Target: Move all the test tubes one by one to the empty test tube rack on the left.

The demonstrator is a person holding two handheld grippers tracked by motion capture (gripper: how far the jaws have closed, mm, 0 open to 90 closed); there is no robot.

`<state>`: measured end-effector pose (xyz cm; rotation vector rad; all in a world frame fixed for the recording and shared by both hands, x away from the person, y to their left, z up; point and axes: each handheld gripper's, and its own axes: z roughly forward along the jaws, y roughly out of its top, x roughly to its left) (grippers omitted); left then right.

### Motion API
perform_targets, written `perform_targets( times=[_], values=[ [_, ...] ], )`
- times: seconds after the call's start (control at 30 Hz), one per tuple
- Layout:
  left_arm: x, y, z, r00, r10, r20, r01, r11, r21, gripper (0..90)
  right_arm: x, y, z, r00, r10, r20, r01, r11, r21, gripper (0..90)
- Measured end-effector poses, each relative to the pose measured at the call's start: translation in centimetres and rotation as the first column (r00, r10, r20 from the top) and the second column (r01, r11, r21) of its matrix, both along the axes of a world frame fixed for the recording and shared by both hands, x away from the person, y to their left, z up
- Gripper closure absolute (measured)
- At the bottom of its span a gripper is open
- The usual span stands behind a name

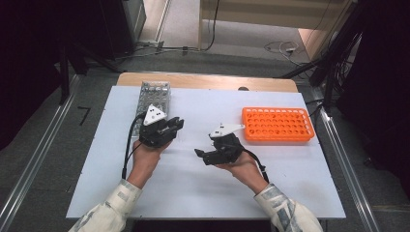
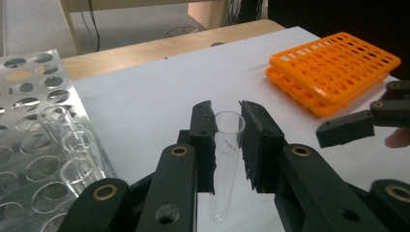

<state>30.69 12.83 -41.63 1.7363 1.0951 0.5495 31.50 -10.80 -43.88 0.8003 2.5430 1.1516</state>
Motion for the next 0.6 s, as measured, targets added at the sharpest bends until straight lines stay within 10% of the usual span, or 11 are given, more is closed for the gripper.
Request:
perform_targets(
  times=[0.6],
  values=[
    [2.7, 1.2, 2.1, 0.9968, 0.078, 0.018, -0.078, 0.9969, -0.013, 75.8, 0.4, -4.4, -0.7, 0.9965, -0.084, -0.01, 0.083, 0.996, -0.023, 21.8]
  ],
)
